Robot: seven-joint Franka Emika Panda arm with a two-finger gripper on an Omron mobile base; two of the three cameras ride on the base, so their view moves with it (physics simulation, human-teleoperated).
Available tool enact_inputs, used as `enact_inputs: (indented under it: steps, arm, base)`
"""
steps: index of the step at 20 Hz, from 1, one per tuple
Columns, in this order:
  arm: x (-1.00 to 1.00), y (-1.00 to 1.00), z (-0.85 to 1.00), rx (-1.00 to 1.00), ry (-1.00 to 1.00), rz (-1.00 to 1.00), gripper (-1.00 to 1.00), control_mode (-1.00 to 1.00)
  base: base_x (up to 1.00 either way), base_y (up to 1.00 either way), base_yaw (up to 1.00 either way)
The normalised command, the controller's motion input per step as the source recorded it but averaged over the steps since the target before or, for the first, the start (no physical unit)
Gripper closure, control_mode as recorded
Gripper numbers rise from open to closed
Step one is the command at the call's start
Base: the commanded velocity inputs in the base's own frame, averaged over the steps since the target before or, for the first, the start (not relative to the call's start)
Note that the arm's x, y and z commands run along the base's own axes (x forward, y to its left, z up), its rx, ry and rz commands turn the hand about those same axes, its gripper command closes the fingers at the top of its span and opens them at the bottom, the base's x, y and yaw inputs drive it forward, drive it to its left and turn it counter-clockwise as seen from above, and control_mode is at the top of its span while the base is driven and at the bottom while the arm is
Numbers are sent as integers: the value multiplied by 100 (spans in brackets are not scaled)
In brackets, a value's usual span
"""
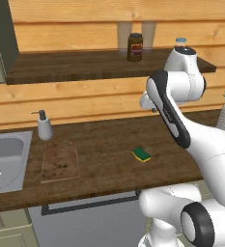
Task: Pick up the sponge from the counter and clean the cutting board by briefly scrubbing or pressing down on the cutting board. Once finished, release the sponge.
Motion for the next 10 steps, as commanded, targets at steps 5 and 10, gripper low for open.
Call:
enact_inputs:
  steps: [5,10]
  arm:
    - [-26,0,-1,0,1,0,-100,-100]
    - [-35,1,-35,-2,5,0,-100,-100]
  base:
    - [0,0,0]
    - [0,0,0]
